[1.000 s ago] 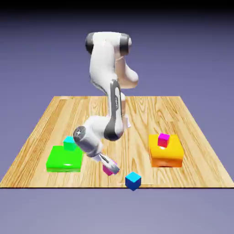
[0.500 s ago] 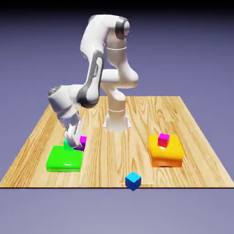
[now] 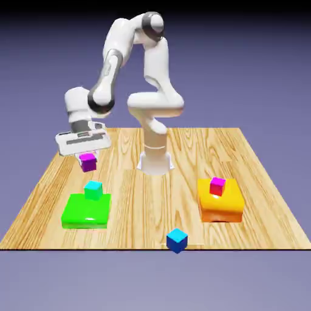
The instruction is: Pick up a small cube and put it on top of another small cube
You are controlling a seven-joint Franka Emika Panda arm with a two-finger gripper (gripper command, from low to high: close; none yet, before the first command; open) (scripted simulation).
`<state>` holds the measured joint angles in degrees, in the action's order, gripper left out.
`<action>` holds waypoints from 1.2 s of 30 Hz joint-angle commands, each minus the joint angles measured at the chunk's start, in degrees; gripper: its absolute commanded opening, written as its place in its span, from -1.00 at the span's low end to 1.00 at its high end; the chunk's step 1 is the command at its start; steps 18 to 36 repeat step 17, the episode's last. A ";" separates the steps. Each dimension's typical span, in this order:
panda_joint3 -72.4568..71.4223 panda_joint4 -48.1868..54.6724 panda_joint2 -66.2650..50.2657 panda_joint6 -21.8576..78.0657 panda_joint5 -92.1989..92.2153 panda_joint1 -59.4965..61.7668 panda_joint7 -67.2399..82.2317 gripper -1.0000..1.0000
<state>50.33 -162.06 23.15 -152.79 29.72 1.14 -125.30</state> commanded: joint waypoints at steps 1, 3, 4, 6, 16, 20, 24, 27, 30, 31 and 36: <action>1.56 0.26 -0.77 -0.28 1.79 -2.07 1.38 -1.00; 4.68 0.77 -2.32 -0.98 5.36 -6.22 4.13 -1.00; 6.24 1.03 -3.10 -1.32 7.14 -8.30 5.51 -1.00; 9.37 1.54 -4.65 -2.01 10.71 -12.45 8.27 -1.00; 24.31 3.99 -12.06 -5.32 27.81 -32.31 21.46 -1.00; 24.31 3.99 -12.06 -5.32 27.81 -32.32 21.46 1.00; 24.31 3.99 -12.06 -5.32 27.81 -32.32 21.46 1.00; 24.31 3.99 -12.06 -5.32 27.81 -32.32 21.46 1.00; 24.31 3.99 -12.06 -5.32 27.81 -32.32 21.46 1.00; 24.31 3.99 -12.06 -5.32 27.81 -32.32 21.46 1.00; 24.31 3.99 -12.06 -5.32 27.81 -32.32 21.46 1.00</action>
